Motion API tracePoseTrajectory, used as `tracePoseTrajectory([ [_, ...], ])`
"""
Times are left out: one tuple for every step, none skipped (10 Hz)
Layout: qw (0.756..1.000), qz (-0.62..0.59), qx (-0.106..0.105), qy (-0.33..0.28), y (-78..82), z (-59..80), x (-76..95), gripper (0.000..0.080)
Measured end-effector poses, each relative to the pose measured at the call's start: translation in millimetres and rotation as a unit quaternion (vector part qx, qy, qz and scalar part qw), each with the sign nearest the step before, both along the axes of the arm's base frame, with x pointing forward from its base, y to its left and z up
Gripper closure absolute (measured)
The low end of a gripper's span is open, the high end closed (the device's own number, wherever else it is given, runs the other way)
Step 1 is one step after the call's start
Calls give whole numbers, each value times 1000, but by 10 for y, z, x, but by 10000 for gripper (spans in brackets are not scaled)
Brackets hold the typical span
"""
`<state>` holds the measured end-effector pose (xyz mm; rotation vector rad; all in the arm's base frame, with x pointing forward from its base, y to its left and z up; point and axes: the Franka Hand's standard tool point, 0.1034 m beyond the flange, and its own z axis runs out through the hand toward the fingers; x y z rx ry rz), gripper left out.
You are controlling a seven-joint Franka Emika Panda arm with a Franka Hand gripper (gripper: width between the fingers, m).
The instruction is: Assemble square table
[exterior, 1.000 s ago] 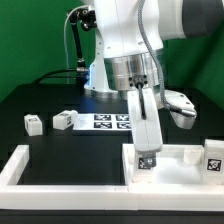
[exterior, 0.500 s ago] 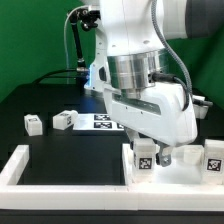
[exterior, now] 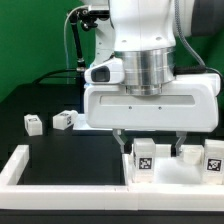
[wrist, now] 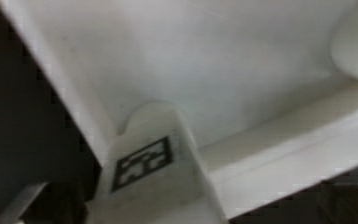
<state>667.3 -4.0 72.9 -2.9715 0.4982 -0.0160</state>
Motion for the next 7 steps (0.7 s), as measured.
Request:
tracePoseTrajectory([
  [1000, 4, 4, -3, -124, -25, 0, 151],
  [1000, 26, -3, -3, -141, -27, -5, 151],
  [1000, 2, -3, 0, -133, -28, -6, 237],
  [1000, 2, -3, 0, -139, -29, -6, 372],
  [1000, -13, -2, 1, -136, -29, -6, 372],
  [998, -65, 1, 8, -131, -29, -5, 511],
  [994, -104, 2, 13, -132, -30, -6, 511],
])
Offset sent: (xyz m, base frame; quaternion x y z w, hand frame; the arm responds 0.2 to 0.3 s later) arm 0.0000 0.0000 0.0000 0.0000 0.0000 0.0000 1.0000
